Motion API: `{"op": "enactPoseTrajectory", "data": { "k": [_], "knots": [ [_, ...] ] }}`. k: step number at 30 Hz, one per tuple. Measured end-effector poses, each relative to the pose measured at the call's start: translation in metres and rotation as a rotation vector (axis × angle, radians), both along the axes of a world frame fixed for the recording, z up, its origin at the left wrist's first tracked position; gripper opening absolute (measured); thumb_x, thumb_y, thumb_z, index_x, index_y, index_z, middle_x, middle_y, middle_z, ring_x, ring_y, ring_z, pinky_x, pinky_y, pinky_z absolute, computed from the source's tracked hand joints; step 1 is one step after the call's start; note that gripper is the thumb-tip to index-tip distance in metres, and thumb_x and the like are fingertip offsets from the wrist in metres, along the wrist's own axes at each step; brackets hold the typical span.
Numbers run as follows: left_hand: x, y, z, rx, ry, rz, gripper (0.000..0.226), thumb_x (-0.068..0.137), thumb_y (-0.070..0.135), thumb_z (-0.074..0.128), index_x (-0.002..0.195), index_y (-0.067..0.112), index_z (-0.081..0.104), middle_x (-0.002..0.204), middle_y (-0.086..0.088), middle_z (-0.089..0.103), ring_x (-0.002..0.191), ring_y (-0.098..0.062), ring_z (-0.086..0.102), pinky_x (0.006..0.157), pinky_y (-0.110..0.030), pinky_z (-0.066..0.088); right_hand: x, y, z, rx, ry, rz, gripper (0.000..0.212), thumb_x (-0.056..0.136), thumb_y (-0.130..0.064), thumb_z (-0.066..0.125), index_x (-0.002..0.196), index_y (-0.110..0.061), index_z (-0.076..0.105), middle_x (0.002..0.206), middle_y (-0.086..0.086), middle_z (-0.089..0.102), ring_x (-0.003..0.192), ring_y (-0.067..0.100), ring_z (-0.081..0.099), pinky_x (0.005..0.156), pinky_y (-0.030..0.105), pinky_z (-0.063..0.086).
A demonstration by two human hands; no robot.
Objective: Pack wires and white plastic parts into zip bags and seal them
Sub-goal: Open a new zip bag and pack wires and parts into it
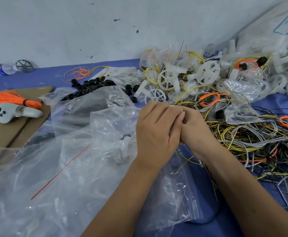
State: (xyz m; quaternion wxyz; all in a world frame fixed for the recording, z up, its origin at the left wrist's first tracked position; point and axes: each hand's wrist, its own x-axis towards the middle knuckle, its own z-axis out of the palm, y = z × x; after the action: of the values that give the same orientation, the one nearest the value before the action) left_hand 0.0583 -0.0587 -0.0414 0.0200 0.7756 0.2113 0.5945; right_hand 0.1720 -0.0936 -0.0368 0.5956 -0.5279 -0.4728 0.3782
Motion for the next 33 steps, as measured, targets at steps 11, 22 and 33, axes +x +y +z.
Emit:
{"op": "enactPoseTrajectory", "data": {
  "k": [11, 22, 33],
  "knots": [
    [-0.012, 0.011, 0.0, -0.37, -0.189, 0.217, 0.014, 0.104, 0.02, 0.058, 0.092, 0.02, 0.065, 0.078, 0.007, 0.069, 0.07, -0.012, 0.063, 0.065, -0.035, 0.048, 0.002, 0.0, -0.003, 0.055, -0.131, 0.172, 0.022, 0.083, -0.01, 0.077, 0.105, -0.007, 0.078, 0.083, 0.014, 0.065, 0.067, 0.026, 0.051, 0.062, 0.037, 0.047],
    [0.0, -0.005, 0.0, -0.12, -0.033, 0.001, 0.005, 0.097, 0.01, 0.065, 0.097, 0.013, 0.07, 0.085, 0.002, 0.07, 0.074, -0.013, 0.061, 0.064, -0.03, 0.048, -0.009, -0.001, -0.003, 0.138, -0.03, 0.028, 0.02, 0.074, 0.008, 0.057, 0.07, -0.004, 0.071, 0.064, 0.011, 0.07, 0.064, 0.013, 0.066, 0.055, 0.025, 0.053],
    [0.001, -0.006, -0.001, -0.094, -0.082, 0.021, 0.015, 0.1, 0.012, 0.057, 0.097, 0.004, 0.069, 0.091, -0.003, 0.072, 0.079, -0.015, 0.062, 0.068, -0.025, 0.047, -0.014, -0.004, -0.005, 0.152, -0.173, 0.182, 0.026, 0.091, 0.021, 0.049, 0.08, 0.0, 0.058, 0.065, -0.006, 0.061, 0.064, 0.002, 0.056, 0.053, 0.017, 0.046]
  ]
}}
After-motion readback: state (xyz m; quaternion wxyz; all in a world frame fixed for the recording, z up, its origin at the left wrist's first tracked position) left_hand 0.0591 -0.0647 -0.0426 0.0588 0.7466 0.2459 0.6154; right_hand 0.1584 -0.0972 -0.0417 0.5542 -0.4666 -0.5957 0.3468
